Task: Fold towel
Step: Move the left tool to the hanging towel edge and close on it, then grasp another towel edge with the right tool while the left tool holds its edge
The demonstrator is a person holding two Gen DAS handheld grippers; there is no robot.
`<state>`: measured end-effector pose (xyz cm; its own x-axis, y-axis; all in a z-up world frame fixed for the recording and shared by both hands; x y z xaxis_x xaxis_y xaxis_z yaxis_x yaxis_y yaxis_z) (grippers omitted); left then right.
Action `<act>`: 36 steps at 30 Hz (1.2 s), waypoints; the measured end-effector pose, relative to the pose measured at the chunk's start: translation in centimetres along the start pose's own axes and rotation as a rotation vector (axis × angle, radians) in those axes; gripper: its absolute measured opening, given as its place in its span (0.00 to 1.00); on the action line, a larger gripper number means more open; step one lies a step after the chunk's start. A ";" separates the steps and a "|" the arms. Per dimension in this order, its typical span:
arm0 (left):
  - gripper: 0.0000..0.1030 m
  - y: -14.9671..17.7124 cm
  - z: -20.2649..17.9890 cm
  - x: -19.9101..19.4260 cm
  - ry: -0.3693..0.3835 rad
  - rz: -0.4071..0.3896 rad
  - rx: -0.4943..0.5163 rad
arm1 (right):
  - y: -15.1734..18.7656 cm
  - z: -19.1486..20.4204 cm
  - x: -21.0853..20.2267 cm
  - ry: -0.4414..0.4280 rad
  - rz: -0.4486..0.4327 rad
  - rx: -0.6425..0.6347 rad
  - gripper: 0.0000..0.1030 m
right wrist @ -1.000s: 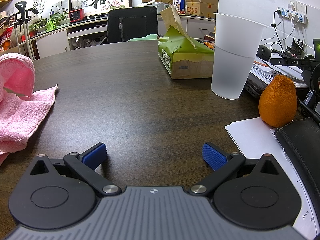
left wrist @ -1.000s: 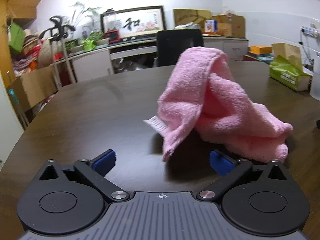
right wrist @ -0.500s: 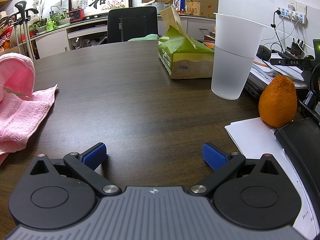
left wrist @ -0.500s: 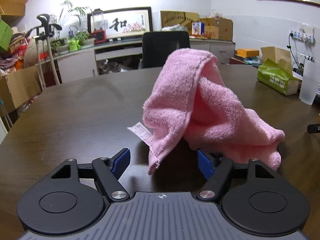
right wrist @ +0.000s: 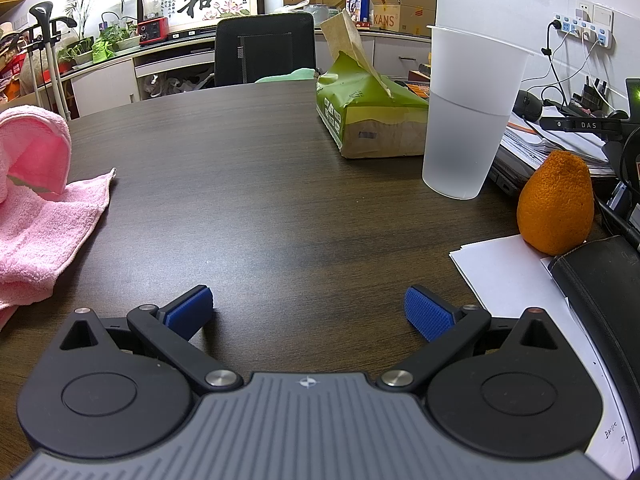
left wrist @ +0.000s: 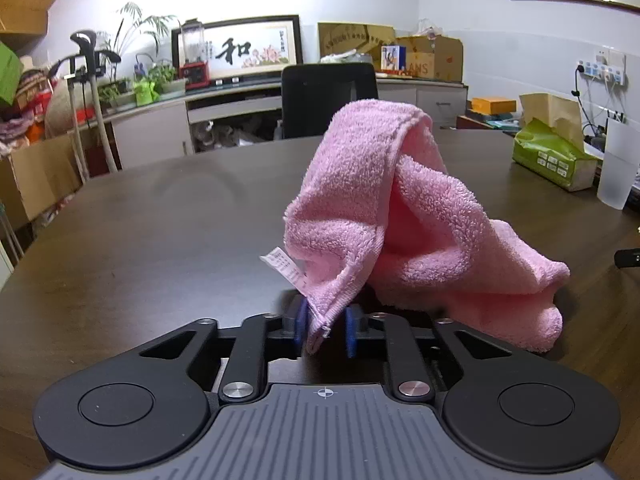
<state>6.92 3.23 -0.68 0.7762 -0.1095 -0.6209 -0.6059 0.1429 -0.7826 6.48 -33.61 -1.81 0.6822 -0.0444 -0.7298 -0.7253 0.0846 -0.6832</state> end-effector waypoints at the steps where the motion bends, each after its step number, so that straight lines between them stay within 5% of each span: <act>1: 0.08 -0.1 0.1 -0.1 -0.001 -0.007 -0.001 | 0.0 0.0 0.0 0.000 0.000 0.000 1.00; 10: 0.04 -0.5 2.4 -0.4 -0.018 -0.017 -0.057 | 0.2 -0.9 -0.8 -0.068 -0.046 0.055 1.00; 15: 0.04 -0.9 4.1 -1.0 -0.035 -0.030 -0.095 | -0.6 0.5 -2.4 -0.216 -0.060 0.107 1.00; 25: 0.04 -1.1 6.0 -0.2 -0.124 0.016 -0.102 | -7.1 13.4 -3.3 -0.380 -0.069 -0.169 0.99; 28: 0.04 -1.1 6.3 0.0 -0.123 0.027 -0.100 | -8.5 16.9 -1.0 -0.399 -0.043 -0.202 0.94; 32: 0.04 -1.0 6.6 0.5 -0.127 0.050 -0.094 | -9.6 19.0 2.3 -0.412 0.011 -0.214 0.75; 36: 0.05 -0.8 6.8 0.5 -0.124 0.060 -0.094 | -10.2 19.5 4.7 -0.485 0.079 -0.189 0.72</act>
<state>9.00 9.70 -0.06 0.7504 0.0191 -0.6607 -0.6607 0.0521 -0.7488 18.90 -15.27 2.27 0.5568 0.4246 -0.7139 -0.7495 -0.1137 -0.6522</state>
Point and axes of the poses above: each gripper's, at about its wrist camera, not at the fingertips, and x roughly the way its jaws point, z to its left, y to its underside, the point moved 2 cm from there along x, roughly the way its jaws point, and after that the axes turned 6 degrees about z, right-handed, at the moved point
